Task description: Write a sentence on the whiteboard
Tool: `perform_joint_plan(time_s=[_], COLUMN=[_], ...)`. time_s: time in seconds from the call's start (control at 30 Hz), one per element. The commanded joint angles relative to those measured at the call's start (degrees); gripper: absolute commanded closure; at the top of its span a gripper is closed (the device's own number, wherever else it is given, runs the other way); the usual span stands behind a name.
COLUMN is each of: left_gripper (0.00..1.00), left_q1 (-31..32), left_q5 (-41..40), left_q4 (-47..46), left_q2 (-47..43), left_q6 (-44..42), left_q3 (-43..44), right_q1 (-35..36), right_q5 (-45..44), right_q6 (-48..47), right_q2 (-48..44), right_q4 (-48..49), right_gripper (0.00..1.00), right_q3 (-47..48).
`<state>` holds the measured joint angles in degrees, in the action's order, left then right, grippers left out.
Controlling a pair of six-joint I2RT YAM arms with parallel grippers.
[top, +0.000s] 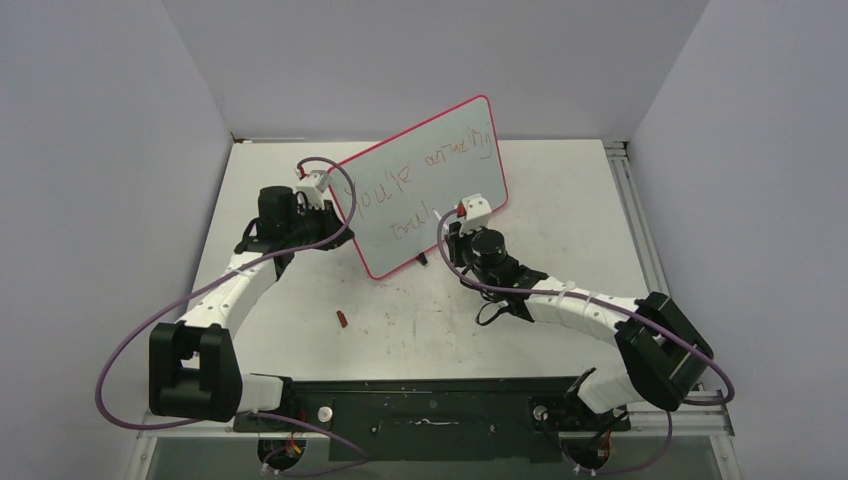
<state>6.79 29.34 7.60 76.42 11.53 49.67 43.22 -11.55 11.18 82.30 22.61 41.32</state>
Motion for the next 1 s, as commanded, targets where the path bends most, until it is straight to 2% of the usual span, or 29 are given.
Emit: perform_joint_plan(time_s=[0.0,0.67,0.97], left_gripper=[0.93,0.93,0.93], left_q1=[0.9,0.9,0.9], left_q5=[1.5,1.4,1.5], left_q4=[-0.5,-0.4,-0.4], left_q2=[-1.3,-1.4,-1.5], left_q6=[0.0,-0.2,-0.2], left_q3=[2.6,2.6,2.7], right_q1=[0.2,-0.6,-0.9], right_q5=[-1.7,-0.1,-0.7], right_q6=[0.1,-0.2,-0.6], right_q2=[-3.2,3.8,5.1], right_q4=[1.0,4.8,4.7], right_gripper=[0.95,0.95,0.95], right_q3=[1.9,4.2,1.9])
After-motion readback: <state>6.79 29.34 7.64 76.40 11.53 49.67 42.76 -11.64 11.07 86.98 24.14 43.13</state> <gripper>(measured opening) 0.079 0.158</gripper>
